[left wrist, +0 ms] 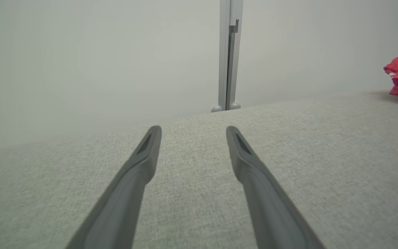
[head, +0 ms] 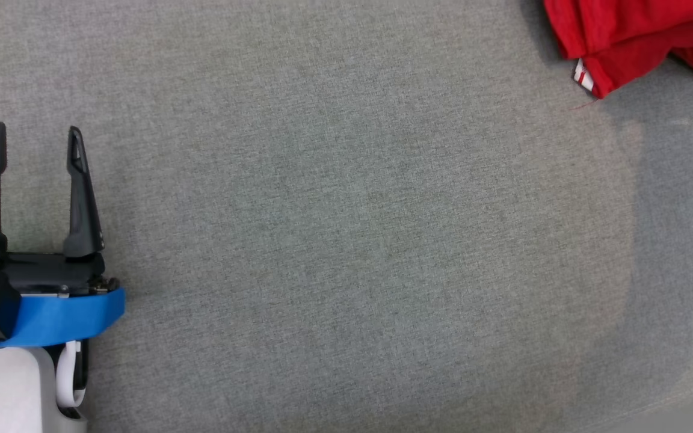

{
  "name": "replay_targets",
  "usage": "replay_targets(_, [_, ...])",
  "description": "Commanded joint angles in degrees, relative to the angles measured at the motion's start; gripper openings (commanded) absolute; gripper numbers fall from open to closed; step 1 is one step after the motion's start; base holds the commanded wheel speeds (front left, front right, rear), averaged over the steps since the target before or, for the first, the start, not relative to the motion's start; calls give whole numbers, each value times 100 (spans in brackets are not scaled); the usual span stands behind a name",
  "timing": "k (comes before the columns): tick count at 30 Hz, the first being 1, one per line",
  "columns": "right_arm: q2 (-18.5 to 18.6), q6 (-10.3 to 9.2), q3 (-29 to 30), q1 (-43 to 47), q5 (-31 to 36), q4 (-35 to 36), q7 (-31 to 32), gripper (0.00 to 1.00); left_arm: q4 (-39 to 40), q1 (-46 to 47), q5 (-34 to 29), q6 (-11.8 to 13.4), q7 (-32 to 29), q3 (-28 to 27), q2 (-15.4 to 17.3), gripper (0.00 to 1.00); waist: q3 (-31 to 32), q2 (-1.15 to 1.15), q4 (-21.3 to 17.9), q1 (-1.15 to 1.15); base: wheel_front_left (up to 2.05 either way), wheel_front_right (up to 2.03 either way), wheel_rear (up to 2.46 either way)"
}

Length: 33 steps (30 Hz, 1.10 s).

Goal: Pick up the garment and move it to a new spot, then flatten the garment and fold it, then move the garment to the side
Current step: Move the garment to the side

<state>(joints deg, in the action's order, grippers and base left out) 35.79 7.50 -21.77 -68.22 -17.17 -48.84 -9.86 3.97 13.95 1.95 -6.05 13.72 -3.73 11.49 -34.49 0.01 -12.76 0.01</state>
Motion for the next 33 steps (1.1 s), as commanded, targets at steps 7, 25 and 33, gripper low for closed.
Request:
replay_targets(7, [88,-1,106,-302,116,-512,215,0,59,132,49,26,-50,-41,114,100,-182,-1,27,-1,0,0,0])
replay_targets(25, [-450,-1,847,-533,1383,-1457,-122,100,-396,49,214,147,107,-46,42,100,226,-1,234,-1,0,0,0])
replay_targets(33, [-1168,-1,955,201,1255,-764,-530,100,-794,-302,335,238,147,-76,-103,100,1097,-1,519,-1,0,0,0])
